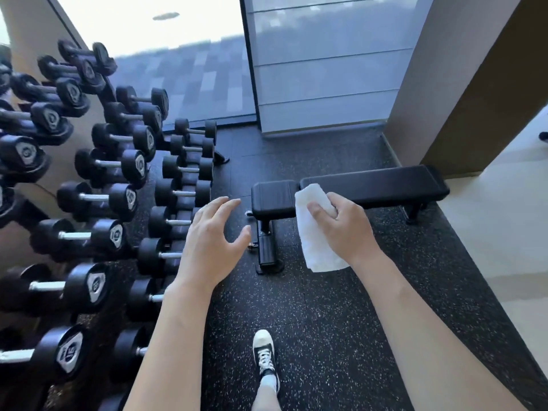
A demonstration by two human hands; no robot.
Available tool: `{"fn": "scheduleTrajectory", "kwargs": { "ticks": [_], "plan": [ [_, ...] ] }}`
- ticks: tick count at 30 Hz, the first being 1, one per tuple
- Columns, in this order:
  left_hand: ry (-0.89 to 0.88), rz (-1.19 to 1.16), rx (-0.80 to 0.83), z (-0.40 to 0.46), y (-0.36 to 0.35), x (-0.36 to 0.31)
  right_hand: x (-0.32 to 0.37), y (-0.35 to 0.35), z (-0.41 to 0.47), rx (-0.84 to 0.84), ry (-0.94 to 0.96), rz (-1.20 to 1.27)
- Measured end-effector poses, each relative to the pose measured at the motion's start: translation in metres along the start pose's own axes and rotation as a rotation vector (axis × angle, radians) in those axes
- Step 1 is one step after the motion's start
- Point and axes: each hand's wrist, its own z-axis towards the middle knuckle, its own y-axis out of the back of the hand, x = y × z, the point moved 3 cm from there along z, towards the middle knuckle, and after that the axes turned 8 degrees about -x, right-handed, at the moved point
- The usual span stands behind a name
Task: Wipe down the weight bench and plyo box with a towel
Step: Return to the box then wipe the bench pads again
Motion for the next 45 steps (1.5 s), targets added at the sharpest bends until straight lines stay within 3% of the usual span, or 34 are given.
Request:
{"fn": "scheduleTrajectory", "kwargs": {
  "ticks": [12, 21, 35, 45],
  "plan": [
    [-0.063, -0.016, -0.001, 0.225, 0.000, 0.085, 0.055, -0.116, 0.195, -0.005, -0.007, -0.013],
    [-0.040, -0.035, 0.010, 0.325, -0.022, 0.118, 0.056, -0.156, 0.291, 0.003, -0.022, -0.075],
    [0.089, 0.003, 0.006, 0.463, -0.129, 0.122, -0.038, -0.192, 0.470, 0.143, -0.113, 0.003],
    [0.168, 0.065, 0.074, 0.512, -0.211, 0.214, -0.126, -0.299, 0.515, 0.251, -0.196, -0.088]
  ]
}}
